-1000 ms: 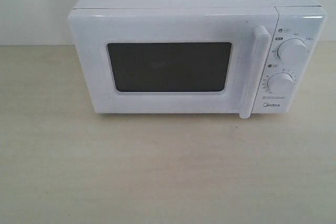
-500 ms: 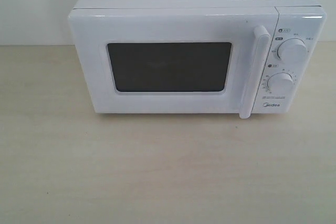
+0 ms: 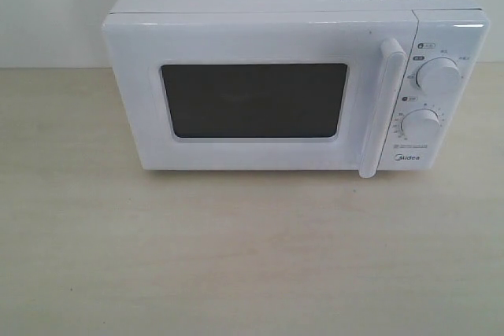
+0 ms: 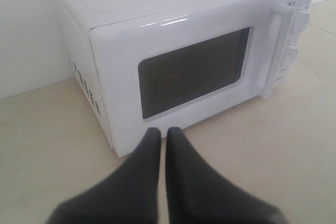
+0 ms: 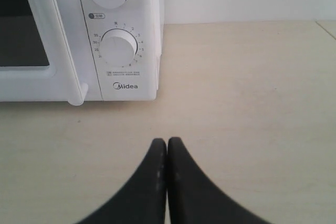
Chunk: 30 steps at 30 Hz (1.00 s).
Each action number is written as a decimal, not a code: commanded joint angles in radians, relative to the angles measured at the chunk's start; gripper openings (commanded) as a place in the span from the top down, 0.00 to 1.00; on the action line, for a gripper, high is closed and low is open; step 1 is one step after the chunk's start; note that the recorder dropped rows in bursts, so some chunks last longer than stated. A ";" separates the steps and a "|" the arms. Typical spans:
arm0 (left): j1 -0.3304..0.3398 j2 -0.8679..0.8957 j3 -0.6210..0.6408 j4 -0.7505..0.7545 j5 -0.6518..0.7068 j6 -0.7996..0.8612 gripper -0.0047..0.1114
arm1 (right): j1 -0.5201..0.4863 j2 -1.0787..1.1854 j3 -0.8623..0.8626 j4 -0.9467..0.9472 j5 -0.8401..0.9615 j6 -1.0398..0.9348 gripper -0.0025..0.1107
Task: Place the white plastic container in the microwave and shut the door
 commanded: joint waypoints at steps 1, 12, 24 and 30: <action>-0.001 -0.006 0.004 0.006 0.002 -0.012 0.92 | 0.000 -0.004 0.000 -0.007 -0.005 -0.002 0.98; 0.000 -0.061 0.004 0.048 0.000 0.047 0.92 | 0.000 -0.004 0.000 -0.007 -0.005 -0.002 0.98; 0.210 -0.370 0.005 0.071 -0.031 0.111 0.92 | 0.000 -0.004 0.000 -0.007 -0.005 -0.002 0.98; 0.228 -0.402 0.068 0.072 -0.020 0.114 0.92 | 0.000 -0.004 0.000 -0.007 -0.005 -0.002 0.98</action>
